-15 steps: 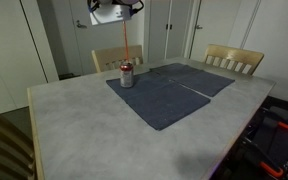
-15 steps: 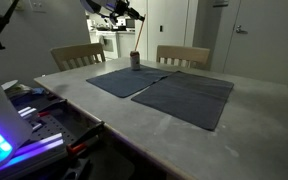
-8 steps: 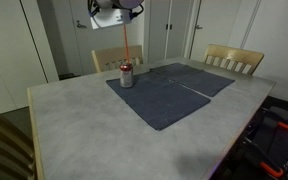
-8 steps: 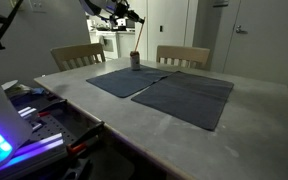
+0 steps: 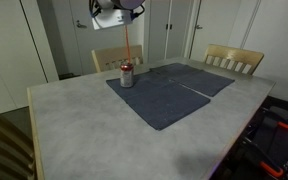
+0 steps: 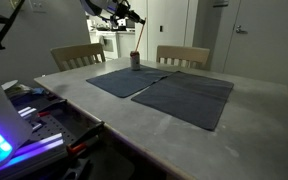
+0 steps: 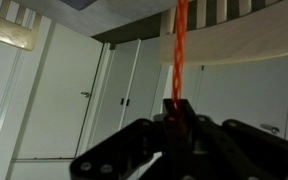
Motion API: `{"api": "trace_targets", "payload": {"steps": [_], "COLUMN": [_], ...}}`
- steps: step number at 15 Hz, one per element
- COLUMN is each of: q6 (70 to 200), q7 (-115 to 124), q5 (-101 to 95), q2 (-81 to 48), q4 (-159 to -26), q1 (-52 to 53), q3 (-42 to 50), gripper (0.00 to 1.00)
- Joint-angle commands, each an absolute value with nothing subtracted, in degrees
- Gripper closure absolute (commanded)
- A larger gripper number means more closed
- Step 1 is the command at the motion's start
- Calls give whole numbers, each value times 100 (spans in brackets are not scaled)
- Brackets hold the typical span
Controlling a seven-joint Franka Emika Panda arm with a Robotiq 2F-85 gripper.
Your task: Put the straw in the can
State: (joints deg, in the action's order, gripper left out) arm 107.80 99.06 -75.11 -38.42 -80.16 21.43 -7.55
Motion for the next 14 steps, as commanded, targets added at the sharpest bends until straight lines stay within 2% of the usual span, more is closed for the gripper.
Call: {"api": "trace_targets", "payload": {"steps": [1, 14], "q6": [10744, 10684], "q7": [9666, 9391], "q5": [-7313, -7075], "q2": [-4063, -4569], "q4": [-7776, -7416], "q1": [2085, 2173], "q3": [-746, -709], "gripper": [98, 98]}}
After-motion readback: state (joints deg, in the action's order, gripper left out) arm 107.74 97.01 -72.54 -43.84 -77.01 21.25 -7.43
